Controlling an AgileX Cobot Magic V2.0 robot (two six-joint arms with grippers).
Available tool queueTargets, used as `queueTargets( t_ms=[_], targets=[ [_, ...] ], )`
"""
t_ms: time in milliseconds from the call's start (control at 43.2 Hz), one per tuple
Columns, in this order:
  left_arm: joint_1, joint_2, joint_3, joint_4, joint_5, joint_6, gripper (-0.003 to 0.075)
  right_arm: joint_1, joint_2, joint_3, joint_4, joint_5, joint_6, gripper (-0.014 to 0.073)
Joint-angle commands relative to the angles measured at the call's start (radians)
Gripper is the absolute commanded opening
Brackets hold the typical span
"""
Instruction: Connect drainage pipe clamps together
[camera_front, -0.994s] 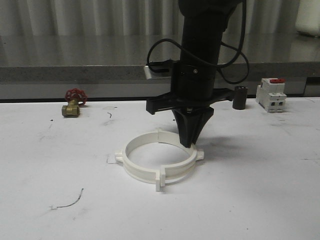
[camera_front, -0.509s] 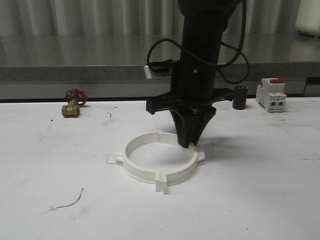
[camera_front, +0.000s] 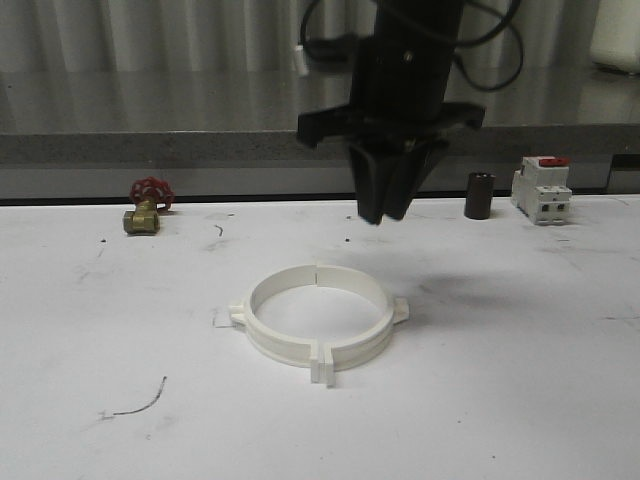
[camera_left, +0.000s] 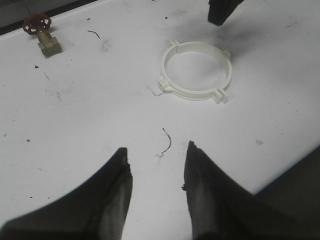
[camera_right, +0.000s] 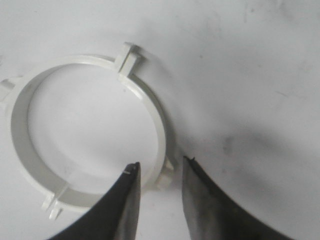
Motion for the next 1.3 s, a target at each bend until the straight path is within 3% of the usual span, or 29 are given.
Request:
queueTargets(
  t_ms=[0, 833, 1087, 1272],
  targets=[
    [0.003, -0.001, -0.025, -0.002, -0.071, -0.008, 0.026, -0.003, -0.15, -0.002, -0.047, 0.016, -0.007, 0.0249],
    [0.003, -0.001, -0.025, 0.016, -0.078, -0.008, 0.026, -0.003, -1.161, 0.819, -0.038, -0.164, -0.006, 0.0249],
    [0.003, -0.001, -0.025, 0.016, -0.082, -0.008, 0.026, -0.003, -1.411, 0.996, -0.015, -0.178, -0.006, 0.0249],
    [0.003, -0.001, -0.025, 0.016, -0.082, -0.008, 0.0256, -0.003, -1.489, 1.059, -0.005, -0.207, -0.006, 0.0244]
  ],
)
